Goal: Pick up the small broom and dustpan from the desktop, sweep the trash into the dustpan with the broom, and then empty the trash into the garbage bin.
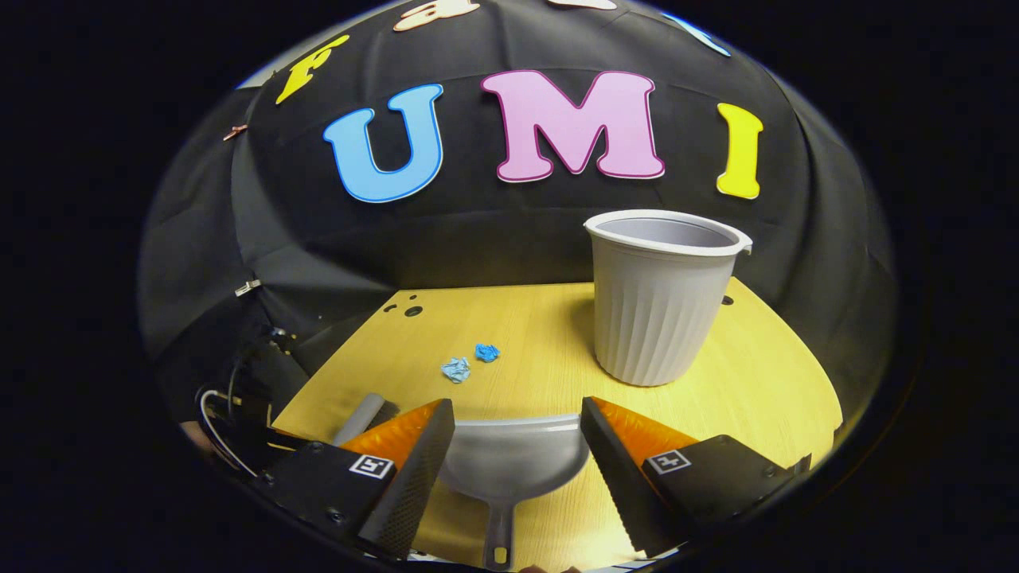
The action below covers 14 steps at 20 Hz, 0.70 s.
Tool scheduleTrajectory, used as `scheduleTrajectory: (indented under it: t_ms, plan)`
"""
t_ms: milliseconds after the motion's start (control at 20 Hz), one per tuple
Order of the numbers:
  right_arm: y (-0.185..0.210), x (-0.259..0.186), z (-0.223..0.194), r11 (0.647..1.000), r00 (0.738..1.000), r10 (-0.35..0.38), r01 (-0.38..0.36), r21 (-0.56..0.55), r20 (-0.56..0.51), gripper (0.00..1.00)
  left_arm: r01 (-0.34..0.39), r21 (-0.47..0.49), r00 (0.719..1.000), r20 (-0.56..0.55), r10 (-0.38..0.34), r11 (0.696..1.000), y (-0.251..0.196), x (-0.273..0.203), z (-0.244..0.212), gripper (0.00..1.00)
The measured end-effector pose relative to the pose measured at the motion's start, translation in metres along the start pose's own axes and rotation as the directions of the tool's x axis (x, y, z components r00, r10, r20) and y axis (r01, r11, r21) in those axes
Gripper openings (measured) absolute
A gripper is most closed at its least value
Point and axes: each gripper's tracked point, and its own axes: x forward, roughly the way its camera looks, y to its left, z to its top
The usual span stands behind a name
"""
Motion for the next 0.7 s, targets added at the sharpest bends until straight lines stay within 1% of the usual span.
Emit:
scheduleTrajectory:
  t_ms: [150, 350, 400, 450, 500, 550, 600, 650, 700]
  plan:
    - [0.001, -0.006, -0.004, 0.999, 0.999, -0.039, 0.039, -0.002, -0.01, 0.99, 0.003, 0.023, 0.998, -0.063, -0.001, 1.0, 0.006, 0.014, -0.004, 0.96]
    - [0.015, -0.015, -0.015, 0.997, 0.997, -0.072, 0.073, 0.039, -0.032, 0.99, 0.001, 0.11, 0.994, -0.108, 0.011, 0.994, 0.011, 0.029, -0.001, 0.95]
    - [0.019, -0.016, -0.019, 0.996, 0.996, -0.075, 0.077, 0.043, -0.039, 0.99, 0.008, 0.126, 0.992, -0.122, 0.008, 0.992, 0.01, 0.032, -0.002, 0.95]
    - [0.022, -0.018, -0.022, 0.996, 0.996, -0.079, 0.081, 0.046, -0.043, 0.99, 0.029, 0.138, 0.992, -0.127, -0.011, 0.99, 0.004, 0.034, -0.001, 0.95]
    - [0.026, -0.019, -0.024, 0.995, 0.995, -0.083, 0.085, 0.047, -0.046, 0.99, 0.033, 0.161, 0.992, -0.123, -0.013, 0.986, 0.004, 0.035, 0.002, 0.93]
    - [0.029, -0.021, -0.026, 0.995, 0.995, -0.089, 0.091, 0.047, -0.05, 0.99, 0.032, 0.183, 0.992, -0.128, -0.009, 0.983, 0.003, 0.035, 0.003, 0.89]
    - [0.031, -0.024, -0.029, 0.994, 0.994, -0.091, 0.094, 0.049, -0.055, 0.99, 0.035, 0.192, 0.99, -0.138, -0.008, 0.981, 0.002, 0.035, 0.002, 0.83]
    - [0.033, -0.026, -0.031, 0.994, 0.994, -0.093, 0.096, 0.052, -0.057, 0.99, 0.043, 0.184, 0.988, -0.152, -0.015, 0.982, -0.001, 0.035, 0.001, 0.82]
    - [0.034, -0.029, -0.031, 0.994, 0.994, -0.093, 0.097, 0.054, -0.062, 0.99, 0.059, 0.157, 0.985, -0.172, -0.031, 0.986, -0.005, 0.035, -0.003, 0.78]
